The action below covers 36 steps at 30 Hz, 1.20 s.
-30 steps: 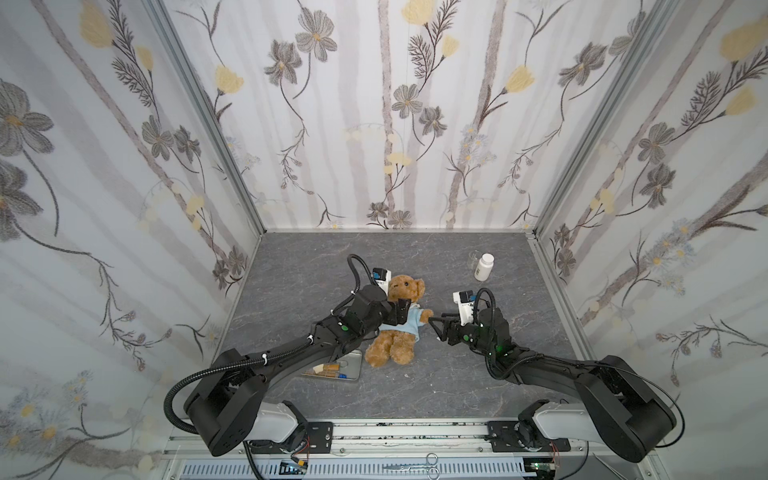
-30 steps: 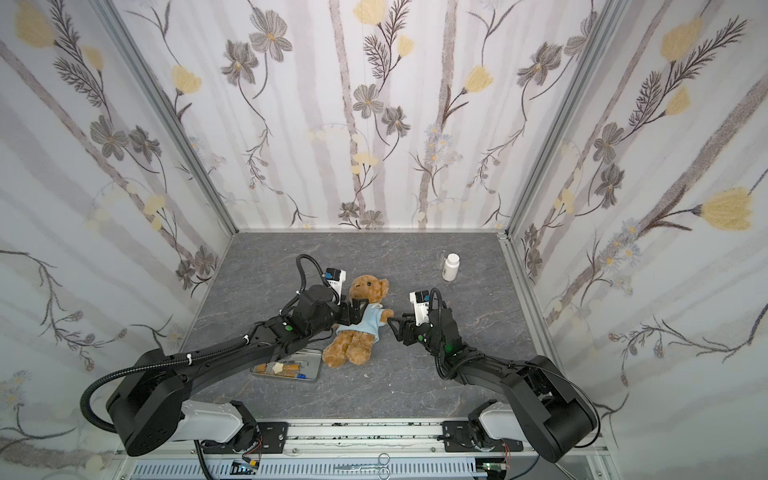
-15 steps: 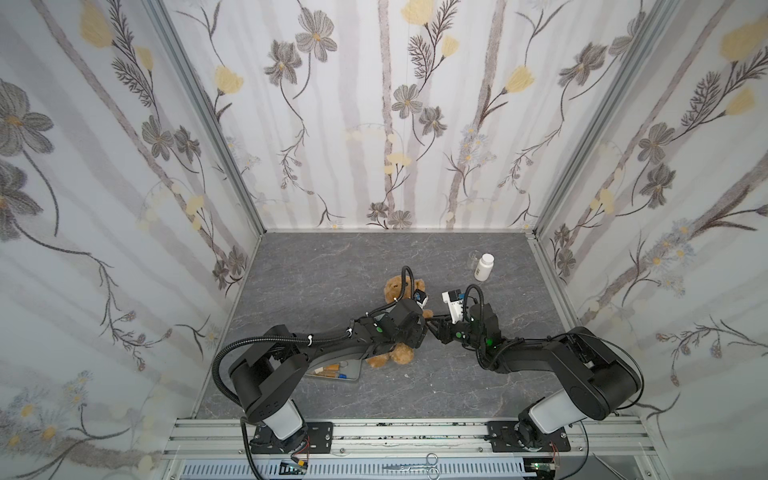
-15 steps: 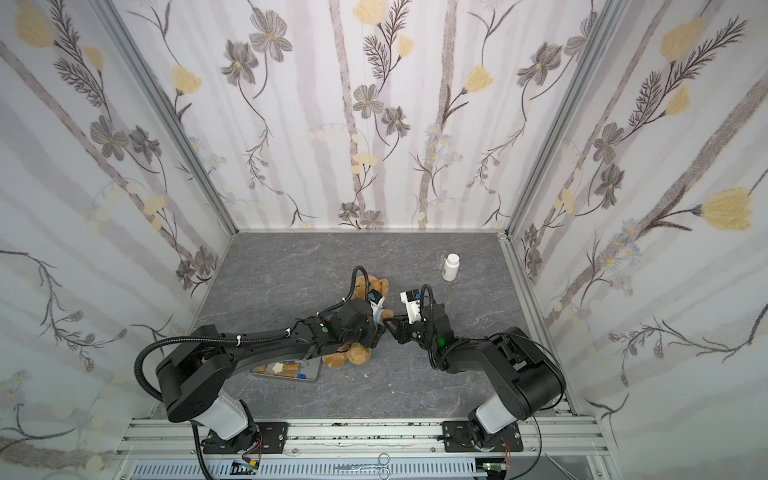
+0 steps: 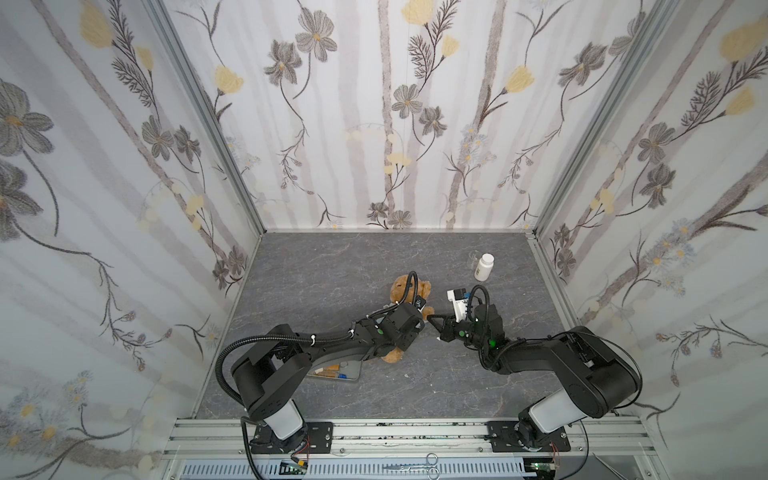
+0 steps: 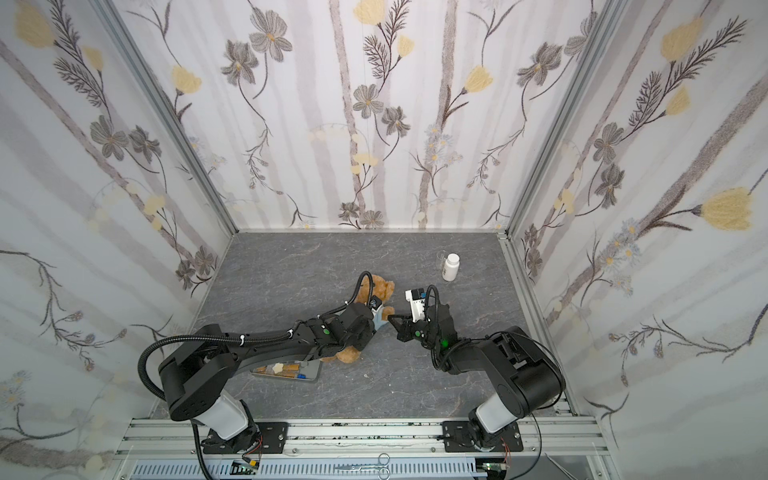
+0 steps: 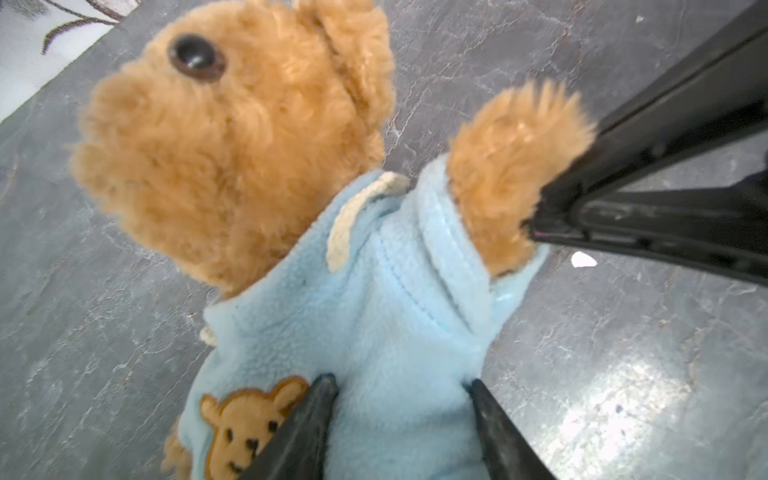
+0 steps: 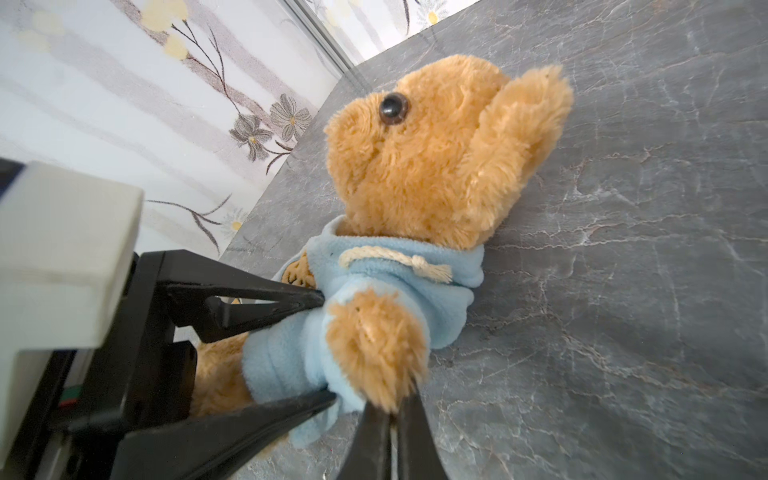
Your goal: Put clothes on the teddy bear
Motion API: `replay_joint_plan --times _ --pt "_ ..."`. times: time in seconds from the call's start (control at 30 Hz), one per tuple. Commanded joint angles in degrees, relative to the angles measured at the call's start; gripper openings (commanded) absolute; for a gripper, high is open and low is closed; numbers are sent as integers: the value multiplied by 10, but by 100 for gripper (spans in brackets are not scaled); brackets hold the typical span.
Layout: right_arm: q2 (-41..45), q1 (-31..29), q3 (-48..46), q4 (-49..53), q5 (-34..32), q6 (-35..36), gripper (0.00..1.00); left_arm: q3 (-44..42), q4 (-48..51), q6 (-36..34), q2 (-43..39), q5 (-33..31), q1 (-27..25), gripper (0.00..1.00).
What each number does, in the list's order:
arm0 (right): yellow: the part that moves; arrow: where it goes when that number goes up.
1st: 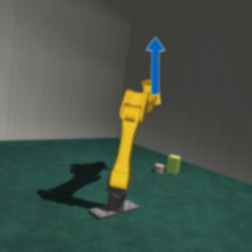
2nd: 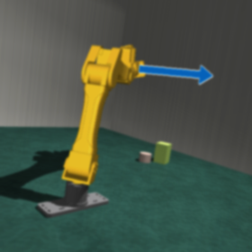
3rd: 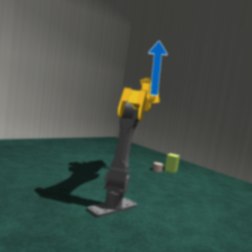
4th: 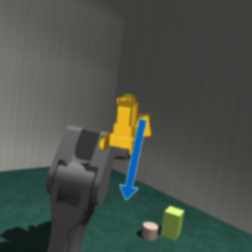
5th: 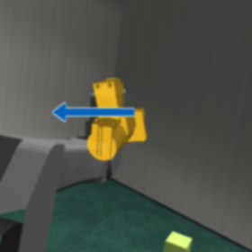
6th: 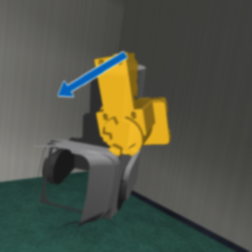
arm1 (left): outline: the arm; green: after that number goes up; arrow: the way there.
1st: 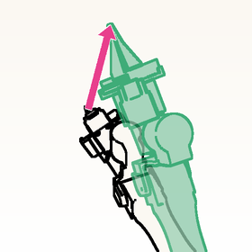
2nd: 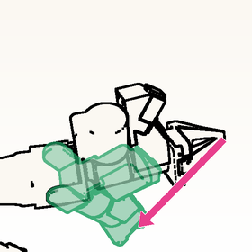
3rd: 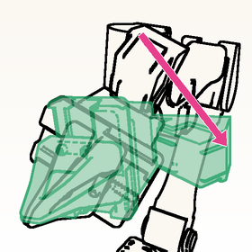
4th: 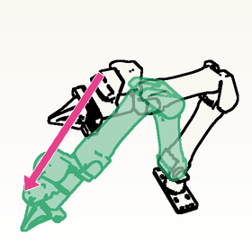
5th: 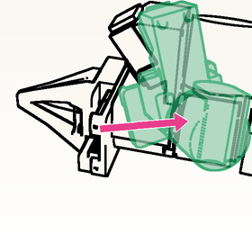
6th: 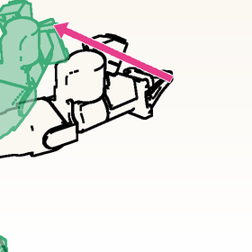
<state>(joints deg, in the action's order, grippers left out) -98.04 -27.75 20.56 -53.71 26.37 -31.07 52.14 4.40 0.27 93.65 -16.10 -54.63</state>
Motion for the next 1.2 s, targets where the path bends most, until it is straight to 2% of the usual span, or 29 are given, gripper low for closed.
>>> replay_joint_plan --times 0.0,0.3,0.4,0.53,0.57,0.7,0.77,0.9,1.0,1.07,1.17 --pt "7 6 -2 -29 -53 -9 0 -10 84 -8 -5 -44 7 52" --pt "10 34 0 -25 -34 -13 0 -27 89 -4 -9 -30 20 47" --pt "3 38 6 -13 -17 -2 0 -8 88 6 -13 13 18 48" --pt "-3 50 18 27 2 19 0 42 76 40 -18 122 14 61" --pt "-1 54 22 44 3 28 5 54 73 45 -18 140 13 65" --pt "25 64 29 117 -13 67 36 95 67 67 -20 181 10 77" --pt "46 73 27 155 -21 85 44 110 63 77 -29 197 10 80" --pt "118 109 17 234 -52 107 51 116 46 100 -62 187 14 83" --pt "185 118 20 290 -98 124 54 99 34 148 -90 157 43 84" --pt "218 96 30 298 -112 119 57 80 31 192 -99 153 87 83" --pt "216 35 70 299 -150 115 59 61 21 241 -100 164 149 82"
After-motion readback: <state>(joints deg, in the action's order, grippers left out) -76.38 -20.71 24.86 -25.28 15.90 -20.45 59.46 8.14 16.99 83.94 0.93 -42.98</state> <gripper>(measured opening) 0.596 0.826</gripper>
